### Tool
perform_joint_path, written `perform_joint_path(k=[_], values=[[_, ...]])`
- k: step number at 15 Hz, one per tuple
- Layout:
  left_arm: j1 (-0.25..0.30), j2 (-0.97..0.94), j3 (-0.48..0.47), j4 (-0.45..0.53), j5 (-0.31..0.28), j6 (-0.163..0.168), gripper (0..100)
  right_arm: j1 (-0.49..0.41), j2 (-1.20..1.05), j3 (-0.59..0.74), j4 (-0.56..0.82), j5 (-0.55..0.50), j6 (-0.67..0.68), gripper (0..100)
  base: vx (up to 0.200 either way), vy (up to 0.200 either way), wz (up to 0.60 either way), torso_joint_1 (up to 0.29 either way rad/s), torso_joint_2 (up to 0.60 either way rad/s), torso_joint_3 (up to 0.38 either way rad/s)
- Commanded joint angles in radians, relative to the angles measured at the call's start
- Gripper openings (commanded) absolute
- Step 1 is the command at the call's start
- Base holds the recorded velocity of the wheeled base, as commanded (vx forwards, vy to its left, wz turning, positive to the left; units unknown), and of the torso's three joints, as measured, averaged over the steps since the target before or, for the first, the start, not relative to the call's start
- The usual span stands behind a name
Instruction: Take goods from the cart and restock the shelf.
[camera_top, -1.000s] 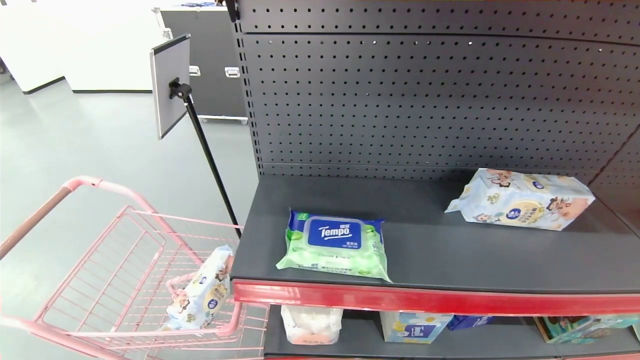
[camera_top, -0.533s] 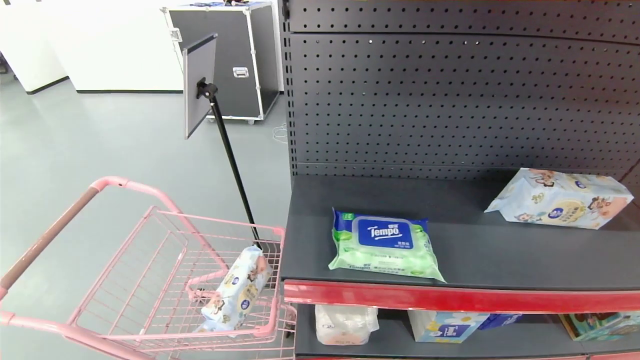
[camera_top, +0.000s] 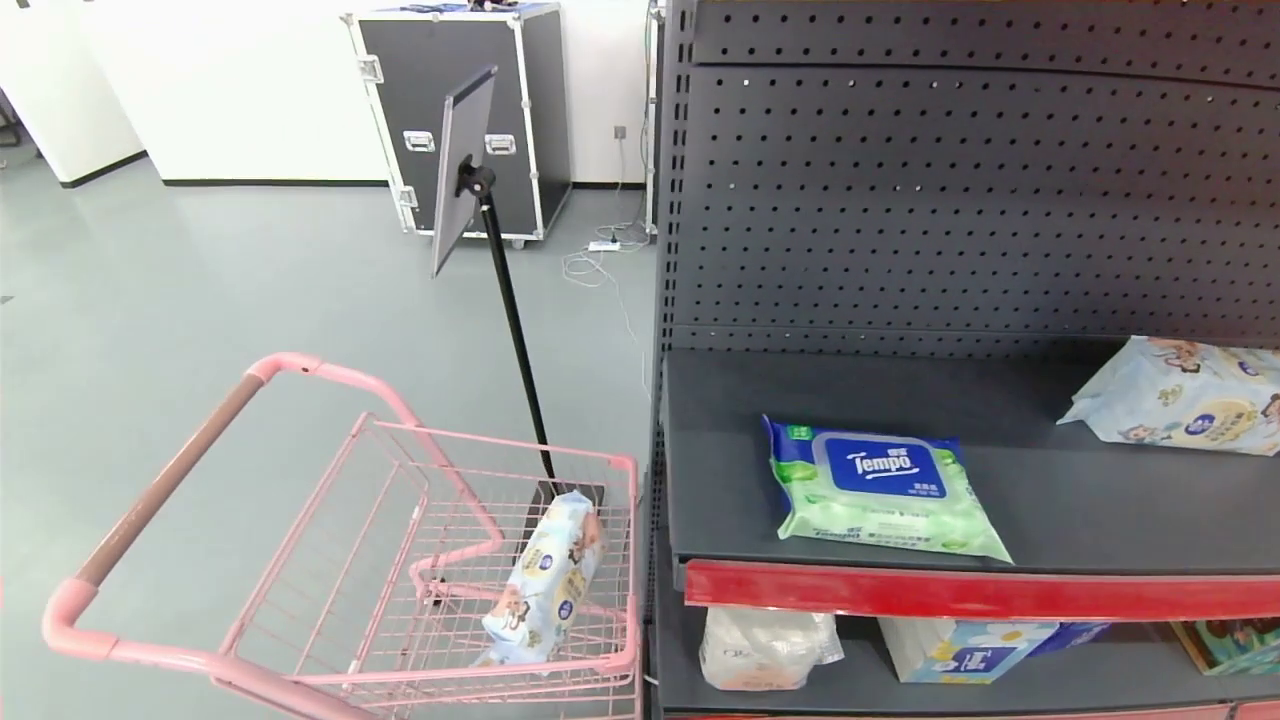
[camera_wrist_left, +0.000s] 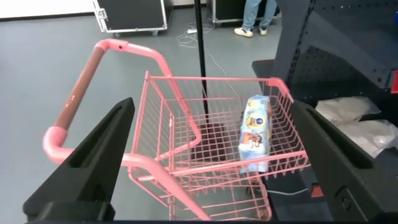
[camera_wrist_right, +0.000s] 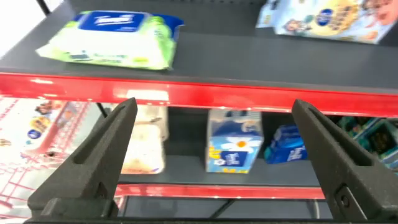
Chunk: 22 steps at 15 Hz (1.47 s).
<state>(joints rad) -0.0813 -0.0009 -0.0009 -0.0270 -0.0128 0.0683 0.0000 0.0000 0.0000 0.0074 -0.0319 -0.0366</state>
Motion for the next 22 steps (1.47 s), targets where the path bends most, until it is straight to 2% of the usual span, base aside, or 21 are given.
perform_joint_path(k=[1,7,22], values=[[0.000,0.001,0.001,-0.001,-0.001,0.002,100,0.000,0.000,0.000,0.000,0.000,0.000,100,0.000,0.000,0.00,0.000,0.00,0.000],[0.000,0.001,0.001,-0.001,-0.001,0.002,100,0.000,0.000,0.000,0.000,-0.002,0.004,100,0.000,0.000,0.00,-0.050,0.11,0.065],[0.000,0.001,0.001,-0.001,-0.003,0.007,100,0.000,0.000,0.000,0.000,-0.002,0.003,100,0.000,0.000,0.00,-0.140,0.35,0.200]])
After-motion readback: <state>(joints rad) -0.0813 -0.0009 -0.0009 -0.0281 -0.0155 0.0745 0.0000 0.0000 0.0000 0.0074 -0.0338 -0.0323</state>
